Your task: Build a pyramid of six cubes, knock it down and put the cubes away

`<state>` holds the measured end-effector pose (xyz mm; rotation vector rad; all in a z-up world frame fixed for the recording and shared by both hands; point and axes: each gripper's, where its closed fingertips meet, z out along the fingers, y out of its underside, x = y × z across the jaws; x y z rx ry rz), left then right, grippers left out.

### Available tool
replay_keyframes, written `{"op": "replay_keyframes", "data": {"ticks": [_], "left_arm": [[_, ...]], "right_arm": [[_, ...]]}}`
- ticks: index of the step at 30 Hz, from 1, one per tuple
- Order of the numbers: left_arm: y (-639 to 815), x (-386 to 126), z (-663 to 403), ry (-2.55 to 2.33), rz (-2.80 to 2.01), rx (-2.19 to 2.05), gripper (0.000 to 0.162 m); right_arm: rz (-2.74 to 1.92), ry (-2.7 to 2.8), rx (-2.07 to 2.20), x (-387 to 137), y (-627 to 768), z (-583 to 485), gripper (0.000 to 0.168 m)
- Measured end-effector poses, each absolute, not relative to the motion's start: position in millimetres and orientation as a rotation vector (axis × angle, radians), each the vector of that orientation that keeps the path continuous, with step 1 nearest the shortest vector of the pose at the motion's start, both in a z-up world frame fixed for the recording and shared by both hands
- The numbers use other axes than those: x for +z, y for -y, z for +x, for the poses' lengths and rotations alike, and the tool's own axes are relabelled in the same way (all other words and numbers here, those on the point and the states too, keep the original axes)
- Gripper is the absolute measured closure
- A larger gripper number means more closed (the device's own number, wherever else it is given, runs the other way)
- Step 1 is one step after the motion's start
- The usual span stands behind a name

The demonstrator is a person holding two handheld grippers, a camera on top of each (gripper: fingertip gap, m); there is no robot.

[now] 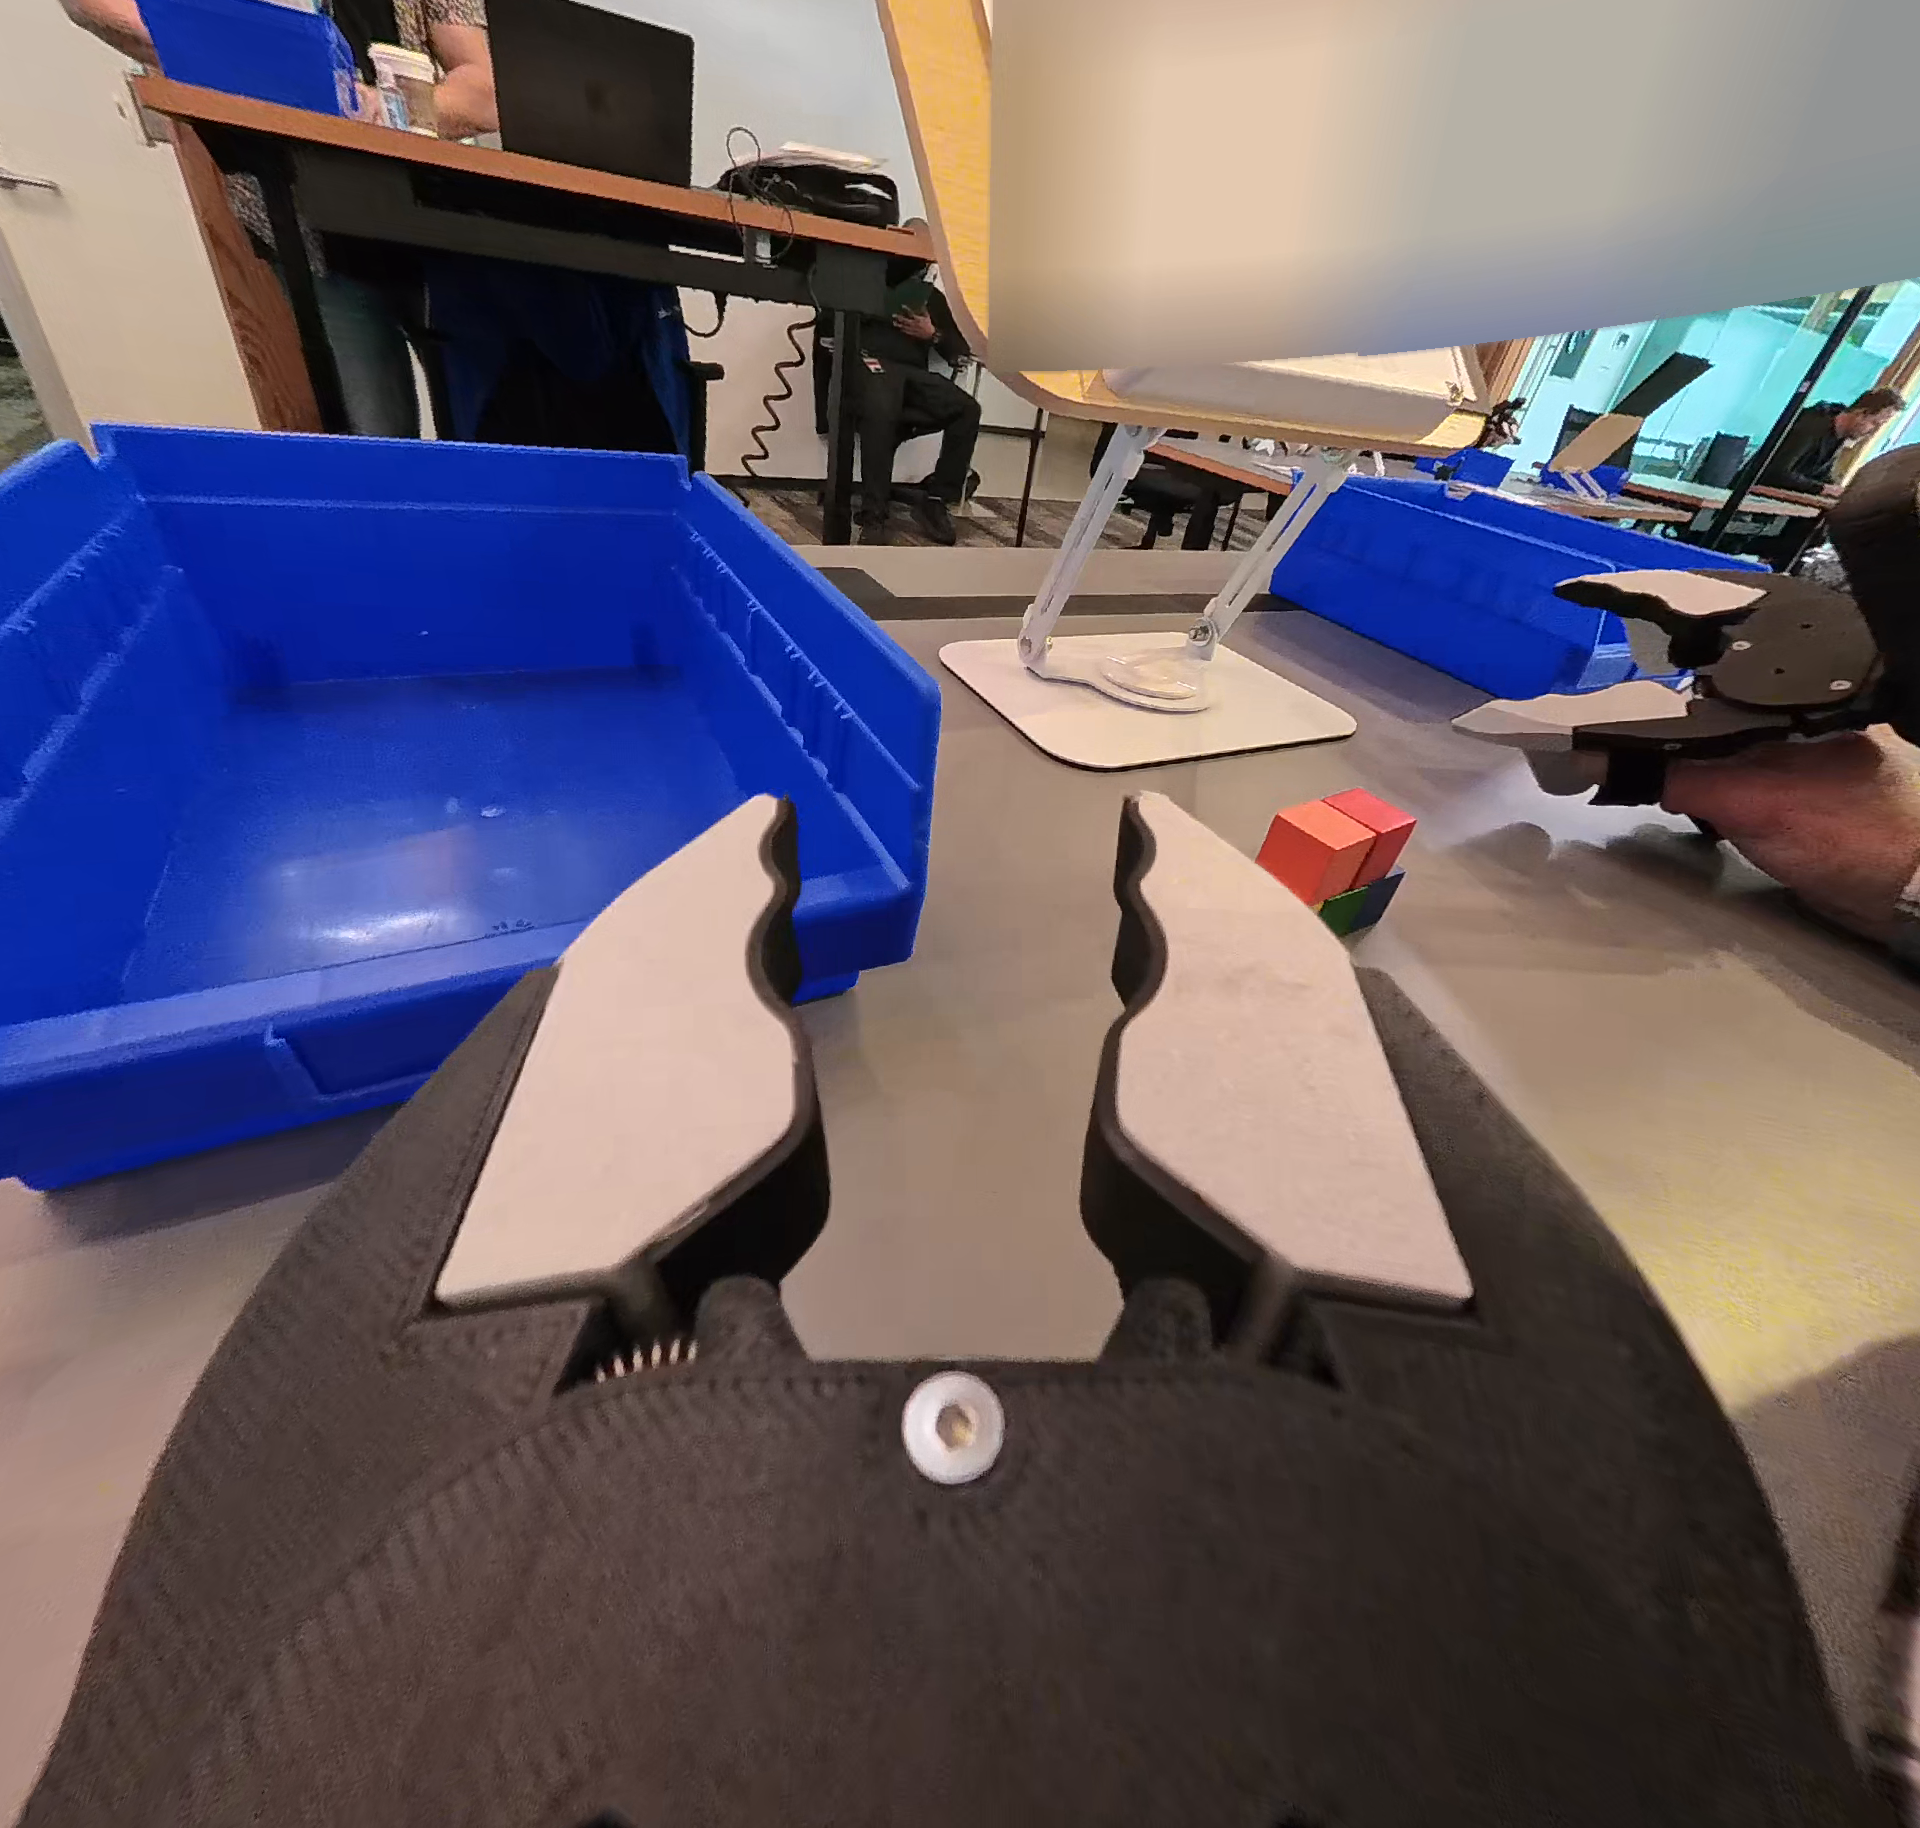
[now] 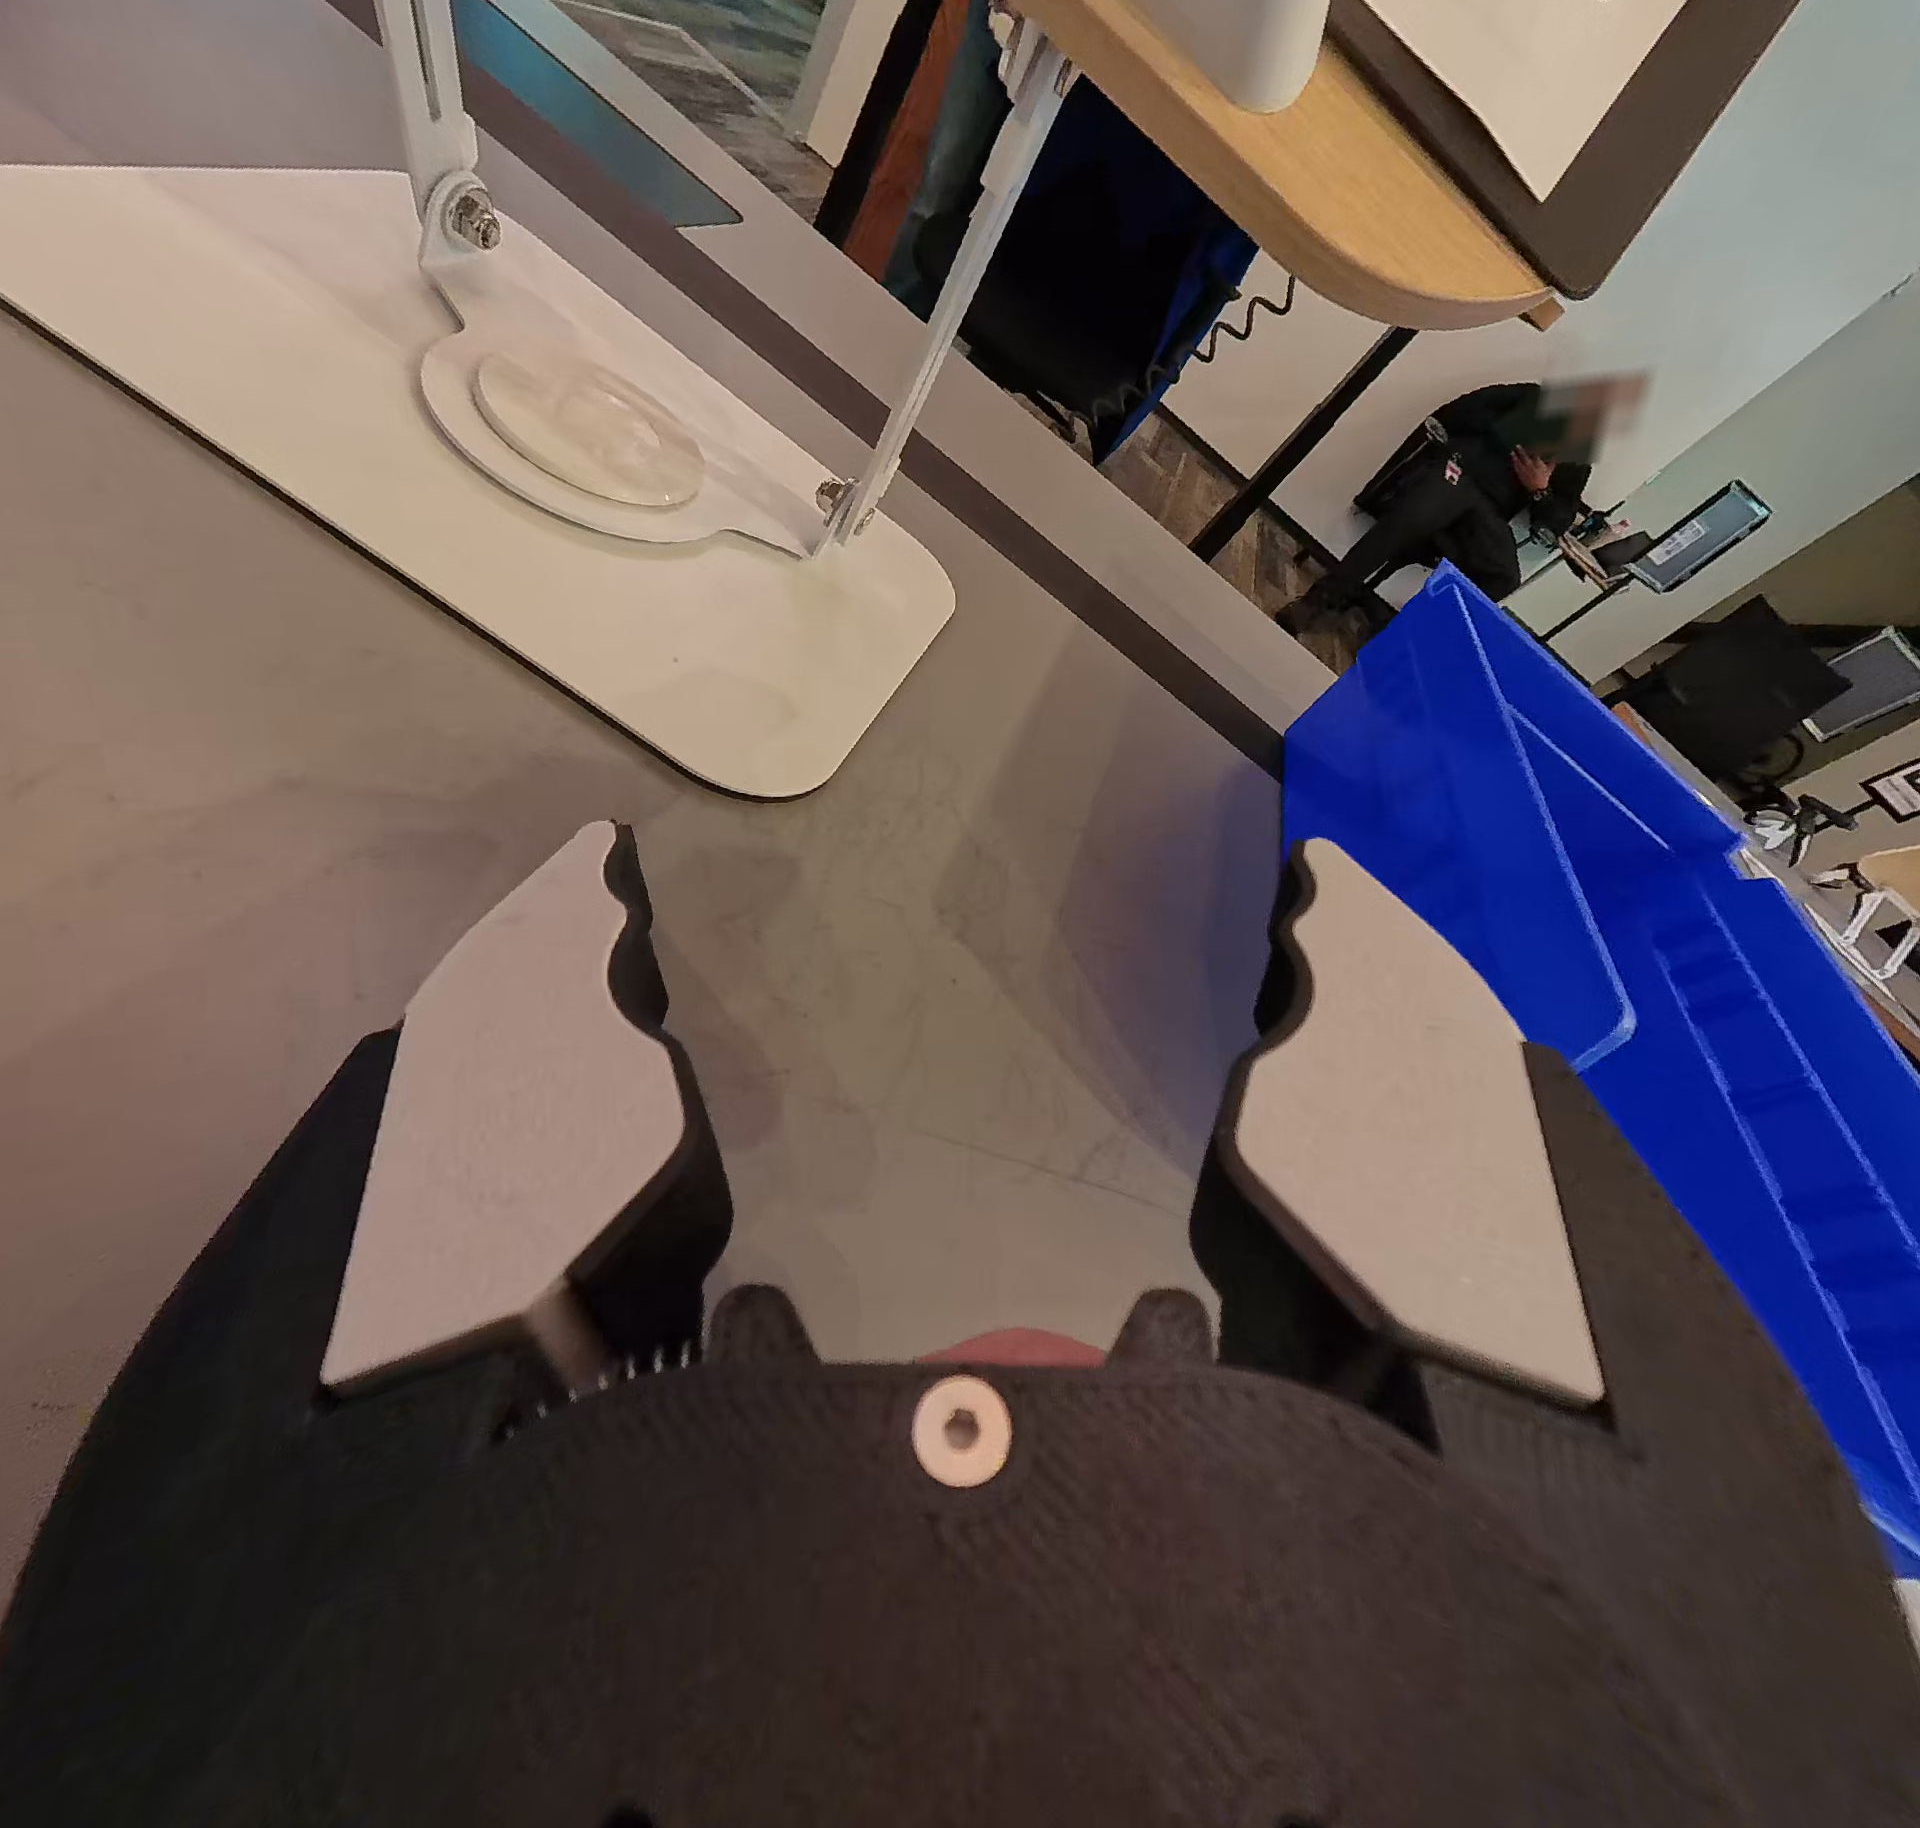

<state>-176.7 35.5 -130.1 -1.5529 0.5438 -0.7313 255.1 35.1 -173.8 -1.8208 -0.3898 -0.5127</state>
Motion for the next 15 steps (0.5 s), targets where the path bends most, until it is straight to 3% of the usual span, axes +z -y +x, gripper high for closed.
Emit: {"op": "replay_keyframes", "data": {"ticks": [15], "left_arm": [[-30, -125, -142, -0.634, -1.599, -0.603, 0.093]], "right_arm": [[-1.772, 0.375, -0.234, -155, -25, 231, 0.047]]}}
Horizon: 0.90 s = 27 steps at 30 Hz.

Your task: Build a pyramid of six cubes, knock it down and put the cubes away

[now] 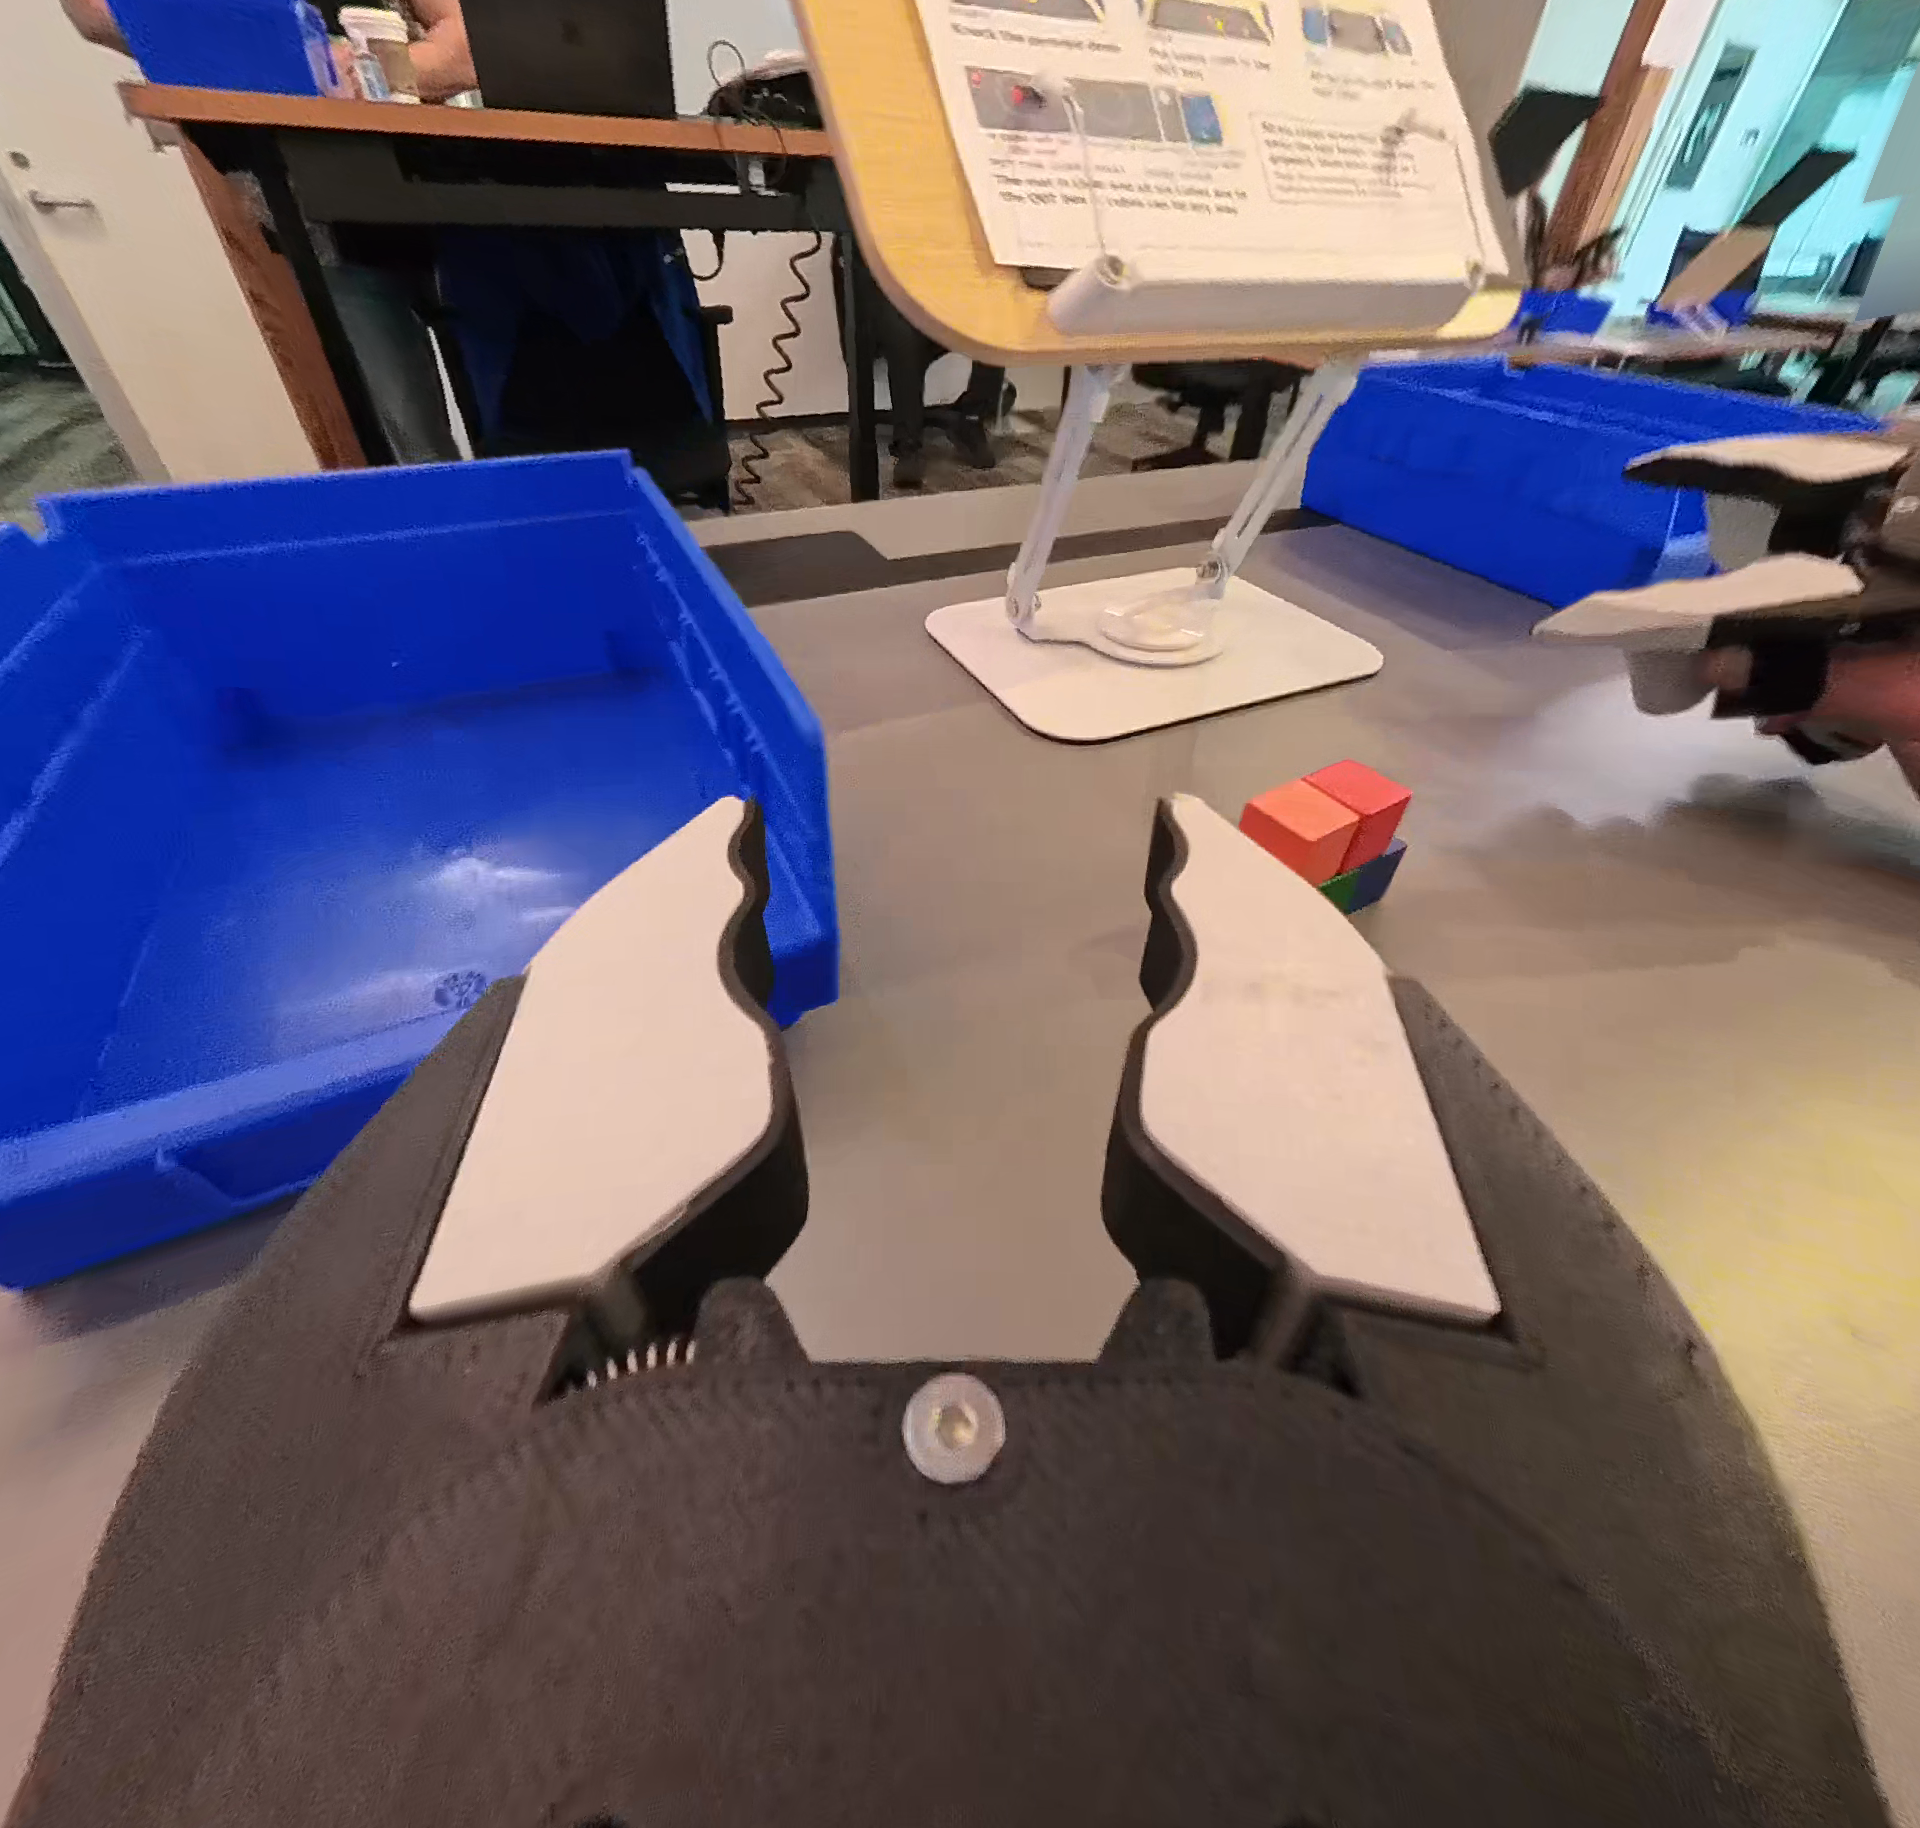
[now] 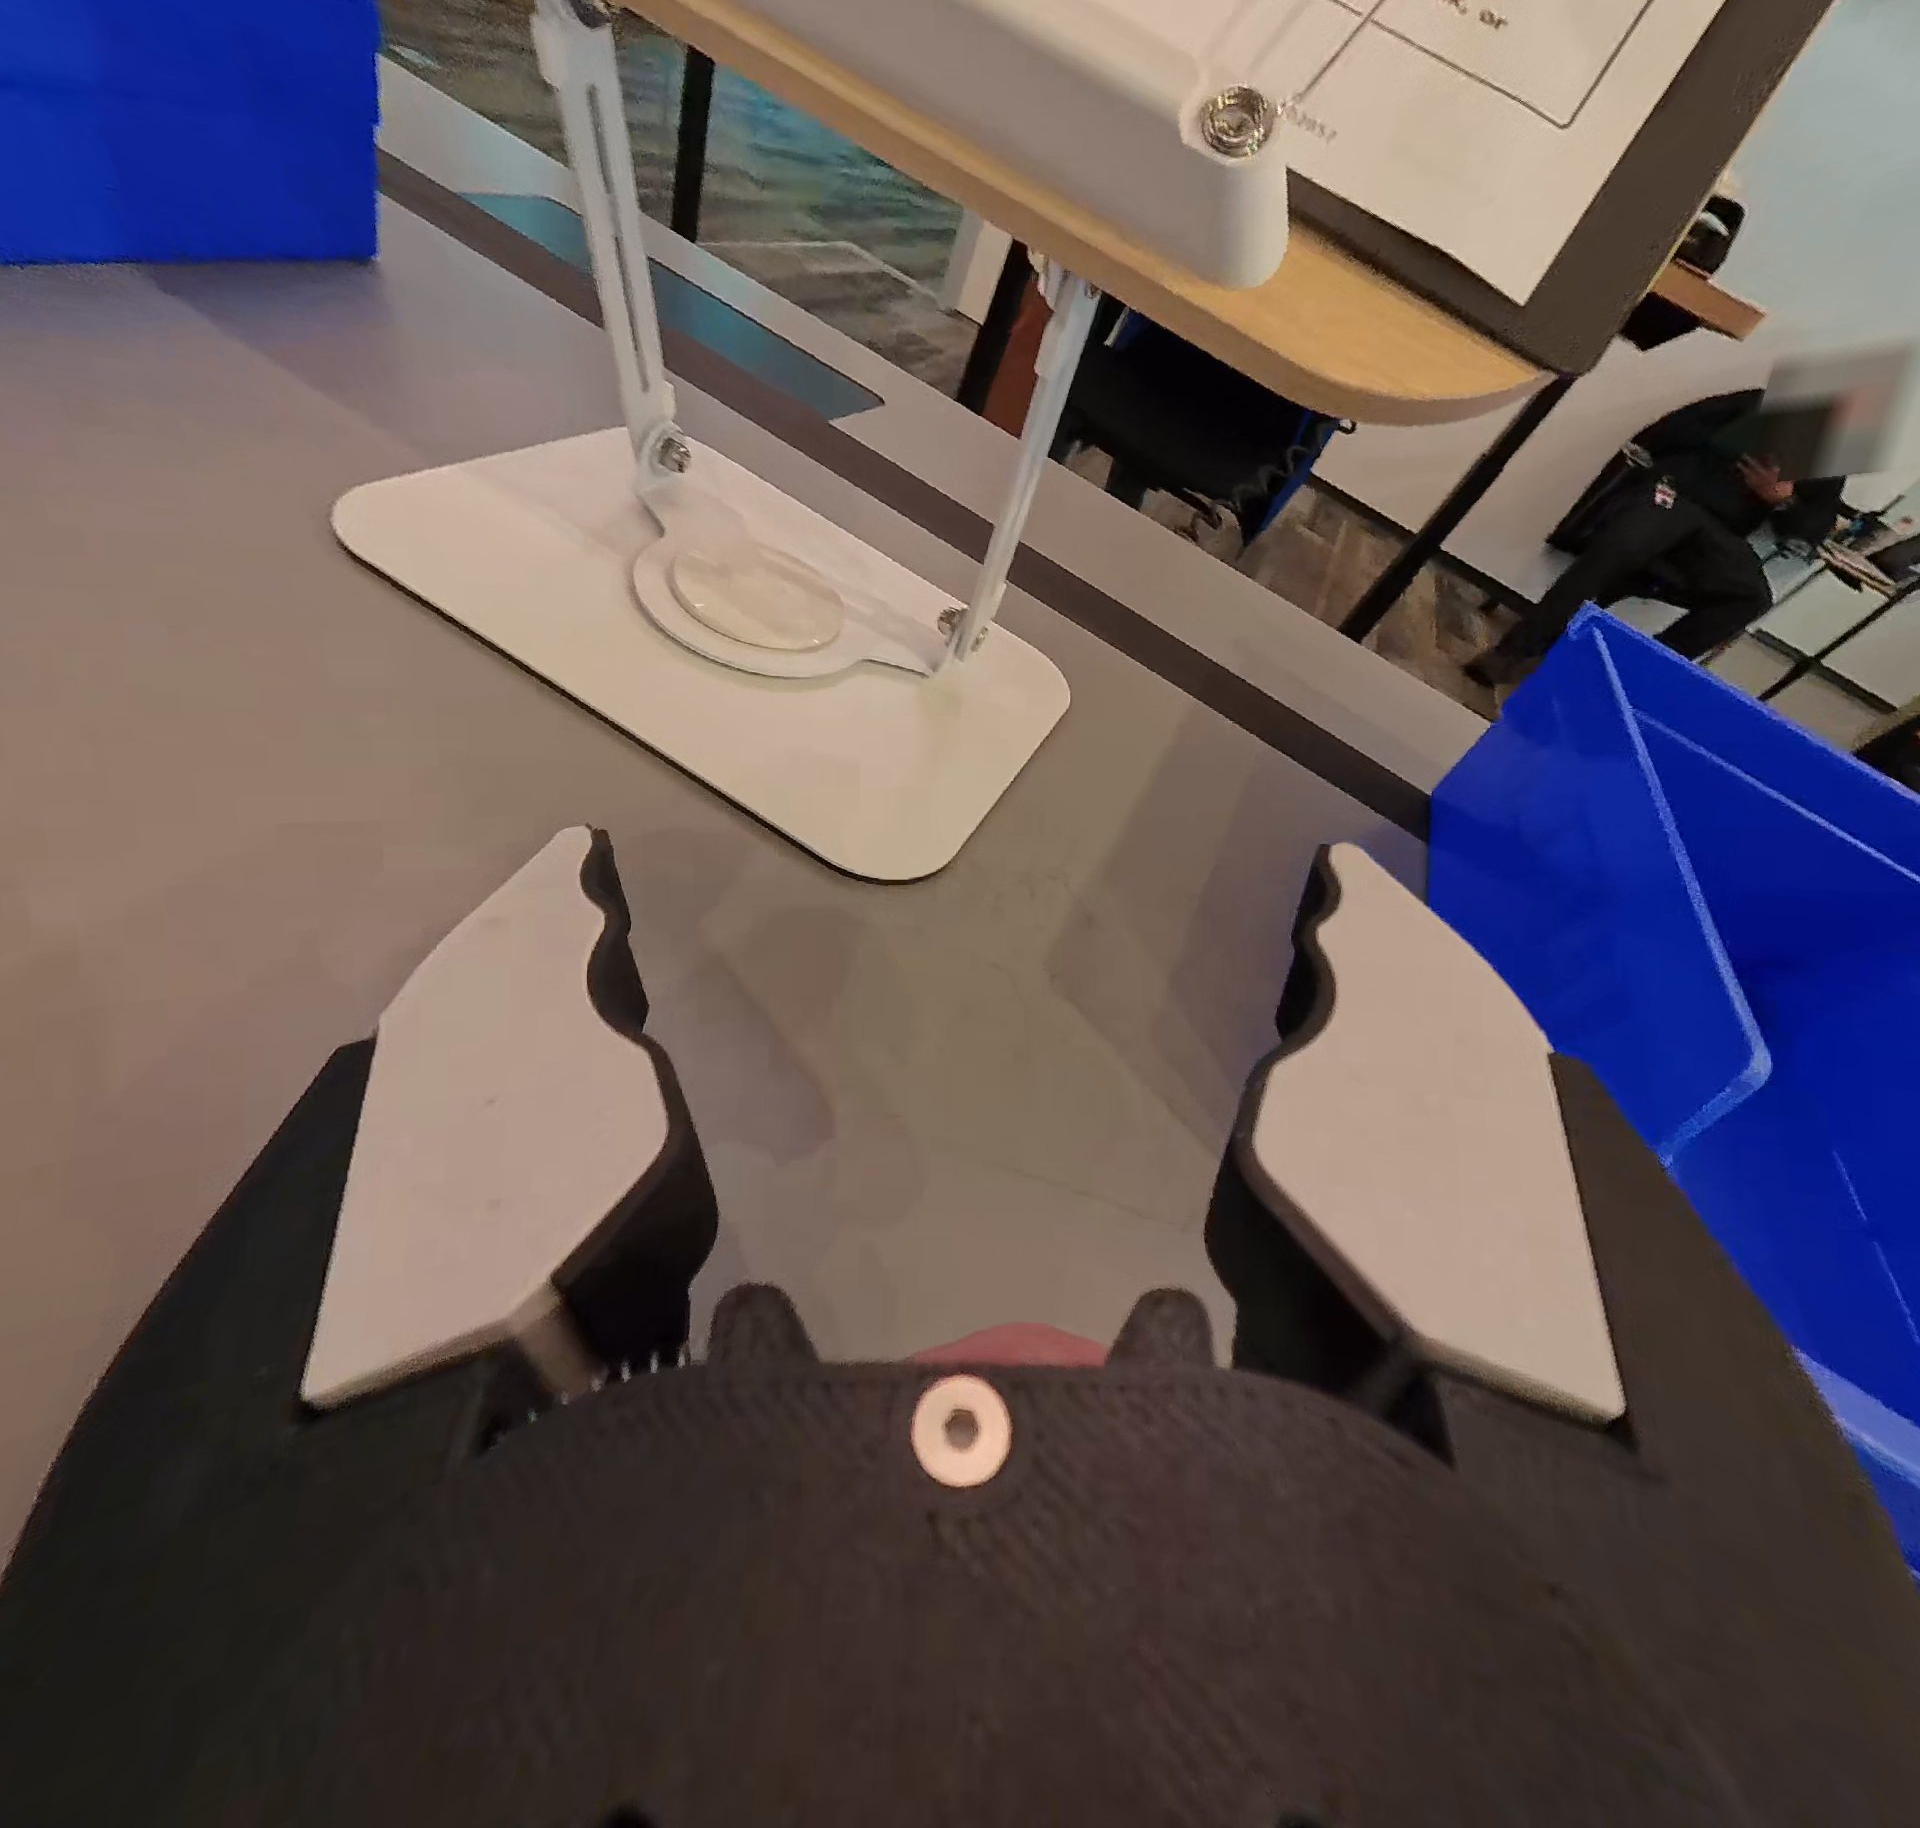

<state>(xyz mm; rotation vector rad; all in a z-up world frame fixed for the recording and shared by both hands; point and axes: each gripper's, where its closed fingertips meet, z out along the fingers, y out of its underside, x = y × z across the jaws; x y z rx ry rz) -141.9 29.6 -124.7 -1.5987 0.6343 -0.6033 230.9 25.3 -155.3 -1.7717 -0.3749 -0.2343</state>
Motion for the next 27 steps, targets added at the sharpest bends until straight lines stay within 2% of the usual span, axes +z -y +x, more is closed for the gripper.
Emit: {"op": "replay_keyframes", "data": {"ticks": [12, 27], "left_arm": [[-38, -139, -102, -0.692, -1.615, -0.442, 0.081], [-43, -146, -104, -0.686, -1.603, -0.406, 0.080]], "right_arm": [[-1.777, 0.324, -0.166, -155, -19, 234, 0.041], [-1.798, 0.300, -0.158, -160, -19, 239, 0.039]]}}
